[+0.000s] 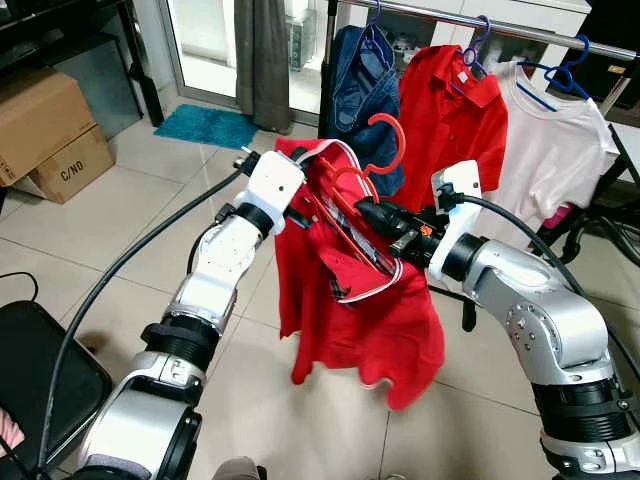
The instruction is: Hang hanger
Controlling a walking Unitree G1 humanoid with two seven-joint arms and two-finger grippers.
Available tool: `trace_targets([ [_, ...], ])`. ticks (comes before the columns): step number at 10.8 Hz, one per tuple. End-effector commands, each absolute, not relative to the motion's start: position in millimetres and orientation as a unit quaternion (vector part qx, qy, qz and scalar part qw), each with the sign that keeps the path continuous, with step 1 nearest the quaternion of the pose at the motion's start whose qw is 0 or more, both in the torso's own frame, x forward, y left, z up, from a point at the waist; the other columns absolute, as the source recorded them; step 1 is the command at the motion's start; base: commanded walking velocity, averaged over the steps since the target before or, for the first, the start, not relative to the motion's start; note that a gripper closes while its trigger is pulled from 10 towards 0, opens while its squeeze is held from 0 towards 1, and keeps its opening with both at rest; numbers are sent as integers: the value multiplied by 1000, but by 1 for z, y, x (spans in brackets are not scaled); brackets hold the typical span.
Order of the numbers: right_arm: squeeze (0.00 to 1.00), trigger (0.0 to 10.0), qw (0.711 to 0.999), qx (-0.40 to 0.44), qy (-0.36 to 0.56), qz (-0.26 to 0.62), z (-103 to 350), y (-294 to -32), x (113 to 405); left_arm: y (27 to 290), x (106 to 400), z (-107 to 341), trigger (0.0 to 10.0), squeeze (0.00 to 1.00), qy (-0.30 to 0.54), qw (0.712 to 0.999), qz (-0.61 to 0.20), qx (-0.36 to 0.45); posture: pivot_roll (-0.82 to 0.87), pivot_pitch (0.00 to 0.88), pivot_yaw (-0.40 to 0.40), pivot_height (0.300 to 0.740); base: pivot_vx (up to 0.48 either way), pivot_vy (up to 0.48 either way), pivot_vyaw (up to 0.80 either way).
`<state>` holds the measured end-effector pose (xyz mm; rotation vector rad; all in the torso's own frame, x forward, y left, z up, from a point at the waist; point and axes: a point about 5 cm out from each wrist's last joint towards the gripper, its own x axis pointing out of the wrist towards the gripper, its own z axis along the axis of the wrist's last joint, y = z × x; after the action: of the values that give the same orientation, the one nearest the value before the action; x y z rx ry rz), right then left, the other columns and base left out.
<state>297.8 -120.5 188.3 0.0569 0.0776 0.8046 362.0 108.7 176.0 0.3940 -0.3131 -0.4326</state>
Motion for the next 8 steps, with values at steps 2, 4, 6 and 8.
trace_targets([
  [2,0,10000,918,18,24,395,195,-121,296,111,366,183,0,0,-161,948,-201,186,47,11,-43,740,0,0,0],
  [4,0,10000,929,-58,119,345,162,-128,298,109,367,196,0,0,-181,947,-203,173,46,10,-46,740,0,0,0],
  [6,0,10000,935,-63,162,308,145,-134,297,107,368,205,0,0,-195,943,-204,174,50,12,-49,740,0,0,0],
  [8,0,10000,946,-43,134,293,156,-133,302,105,366,199,0,0,-187,940,-215,185,47,14,-44,740,0,0,0],
])
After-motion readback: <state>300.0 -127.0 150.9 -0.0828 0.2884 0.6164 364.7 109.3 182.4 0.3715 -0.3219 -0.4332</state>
